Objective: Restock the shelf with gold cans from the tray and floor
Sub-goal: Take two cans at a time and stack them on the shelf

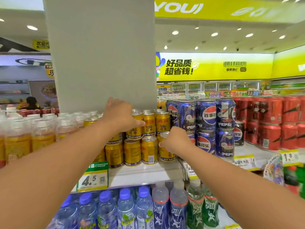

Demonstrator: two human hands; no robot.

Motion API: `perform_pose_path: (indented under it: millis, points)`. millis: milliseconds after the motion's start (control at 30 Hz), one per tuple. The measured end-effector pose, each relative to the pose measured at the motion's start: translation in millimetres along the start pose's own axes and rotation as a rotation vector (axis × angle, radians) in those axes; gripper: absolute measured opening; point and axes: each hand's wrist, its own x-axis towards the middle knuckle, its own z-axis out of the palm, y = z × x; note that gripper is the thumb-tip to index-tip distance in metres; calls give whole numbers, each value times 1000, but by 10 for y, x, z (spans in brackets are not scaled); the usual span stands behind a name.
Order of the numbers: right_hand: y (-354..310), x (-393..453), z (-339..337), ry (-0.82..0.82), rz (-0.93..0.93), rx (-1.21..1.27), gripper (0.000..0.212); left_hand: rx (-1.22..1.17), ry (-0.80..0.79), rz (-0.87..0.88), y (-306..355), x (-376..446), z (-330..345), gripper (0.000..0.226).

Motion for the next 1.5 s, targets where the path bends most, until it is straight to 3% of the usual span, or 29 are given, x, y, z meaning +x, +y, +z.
perform_pose_path:
  millis: [100,200,400,633,767,933,1300,1400,1500]
  points:
    - [18,60,120,52,5,-16,30,30,-21,11,-59,46,74,67]
    - [23,126,242,57,-8,-47,11,56,-67,-2,-86,59,104,67]
    - [77,135,366,61,-30,-112,39,-92,-134,-98,-105,47,214,82]
    - [167,127,603,151,-57,-100,37,-217,-156,-177,-142,72,329,97]
    - [229,80,721,205,-110,-143,49,-263,-105,-177,-156,8,362,102]
    - [235,-46,681,201,-172,-288,75,-301,3,-125,-222,-133,374,87]
    - [336,-279,455,151,-347,-202,66,-178,169,-45,-185,-417,402,70]
    - [446,-390,388,144,-451,-213,60,-123,211,12,-146,-537,453,79]
    - [529,-399,310,89,-526,-321,58,-85,135,45,-106,-663,471,92]
